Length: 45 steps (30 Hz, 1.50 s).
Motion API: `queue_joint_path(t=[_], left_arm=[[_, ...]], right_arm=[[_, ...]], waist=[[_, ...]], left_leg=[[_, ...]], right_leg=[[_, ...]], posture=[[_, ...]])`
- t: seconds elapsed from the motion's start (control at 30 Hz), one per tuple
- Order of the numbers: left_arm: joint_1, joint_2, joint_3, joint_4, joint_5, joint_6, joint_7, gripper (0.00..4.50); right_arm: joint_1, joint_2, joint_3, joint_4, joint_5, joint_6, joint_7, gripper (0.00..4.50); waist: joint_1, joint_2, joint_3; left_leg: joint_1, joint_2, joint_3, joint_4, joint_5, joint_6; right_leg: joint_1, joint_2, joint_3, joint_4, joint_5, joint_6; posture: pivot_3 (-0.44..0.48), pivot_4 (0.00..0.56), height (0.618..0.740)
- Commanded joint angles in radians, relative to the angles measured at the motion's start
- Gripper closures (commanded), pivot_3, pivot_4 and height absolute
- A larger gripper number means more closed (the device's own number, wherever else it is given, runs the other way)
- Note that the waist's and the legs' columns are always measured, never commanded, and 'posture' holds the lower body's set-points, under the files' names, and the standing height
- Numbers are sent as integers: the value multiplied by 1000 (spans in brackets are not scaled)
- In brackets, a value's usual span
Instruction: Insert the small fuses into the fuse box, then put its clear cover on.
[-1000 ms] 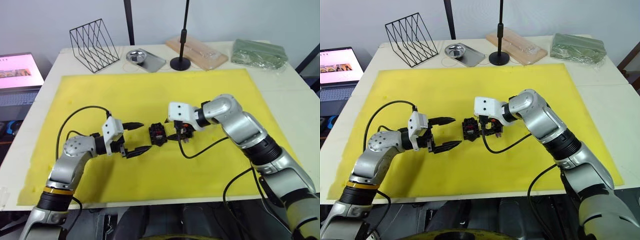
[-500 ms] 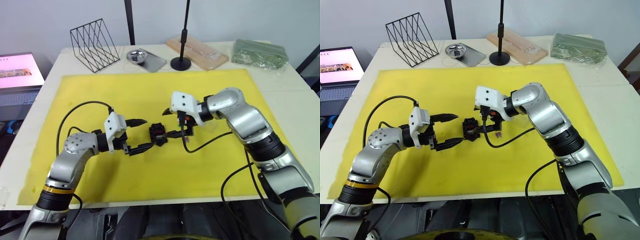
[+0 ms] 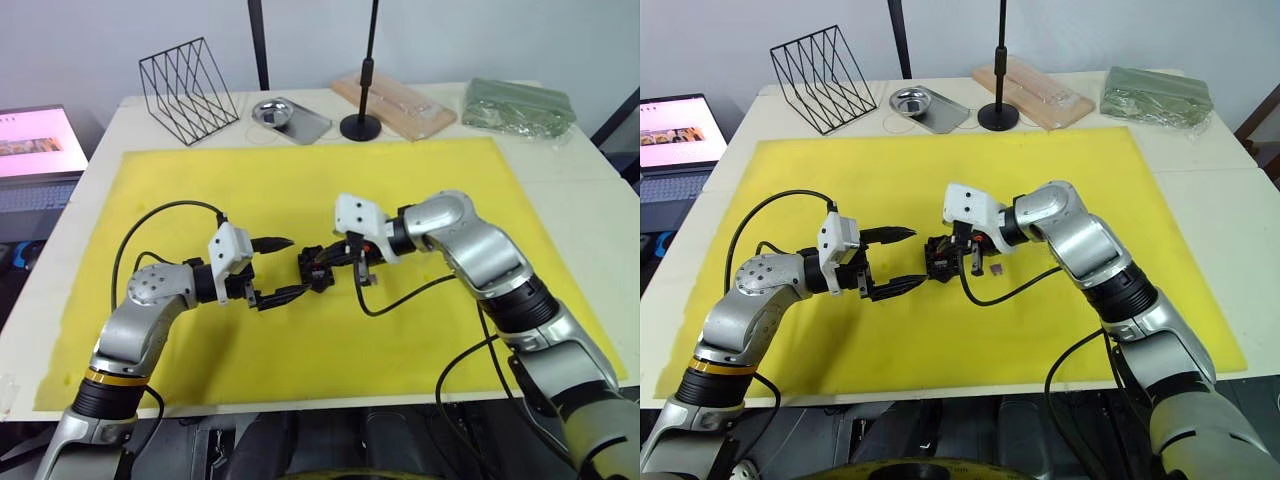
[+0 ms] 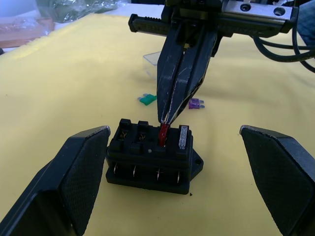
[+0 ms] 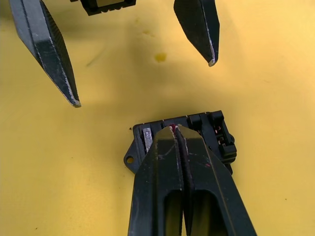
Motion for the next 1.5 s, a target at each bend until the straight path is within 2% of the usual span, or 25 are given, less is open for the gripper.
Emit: queue_joint_path(t=[0.03, 0.73, 0.97, 1.1, 1.23, 1.4, 1.5], left_arm=[[-1, 9, 14, -26, -8, -18, -4, 0], [35, 20, 21, 5, 4, -66, -10, 0], [36, 22, 21, 12, 4, -74, -12, 0], [36, 19, 19, 22, 6, -84, -12, 0], [40, 36, 43, 4, -23, -69, -23, 0], [3, 164, 113, 53, -38, -39, -95, 0], [-24, 237, 172, 87, -54, -16, -115, 0]], right_arm=[[-4, 14, 1, -8, -7, -25, -10, 4491], [41, -7, 79, 122, -92, -137, 13, 4491], [52, 3, 58, 113, -83, -156, 12, 4491], [42, 8, 17, 91, -56, -160, 9, 4491], [7, 1, -128, -26, 81, -18, 2, 4491], [72, -35, -293, -196, 197, 74, -51, 4491], [152, -126, -374, -224, 181, 22, -66, 3899]], waist=[[0, 0, 0], [2, 0, -1], [2, 0, -2], [2, 0, -2], [2, 0, -1], [0, 0, -1], [4, 0, -1]], left_leg=[[0, 0, 0, 0, 0, 0], [2, 0, 0, 0, 0, 0], [2, 0, 0, 0, 0, 0], [2, 0, 0, 0, 0, 0], [1, 0, 0, 0, 0, 0], [0, 0, -1, -3, 0, -1], [0, 0, -1, -4, 0, -1]], right_leg=[[0, 0, 0, 0, 0, 0], [2, 0, 0, 0, 0, 0], [2, 0, 0, 0, 0, 0], [2, 0, 0, 0, 0, 0], [1, 0, 0, 0, 0, 0], [-1, 0, 0, 0, 0, -1], [-1, 1, 0, -1, 0, -1]], posture=[[0, 150, 740], [0, 150, 740], [0, 150, 740], [0, 150, 740], [0, 150, 740], [0, 150, 740], [0, 150, 740]])
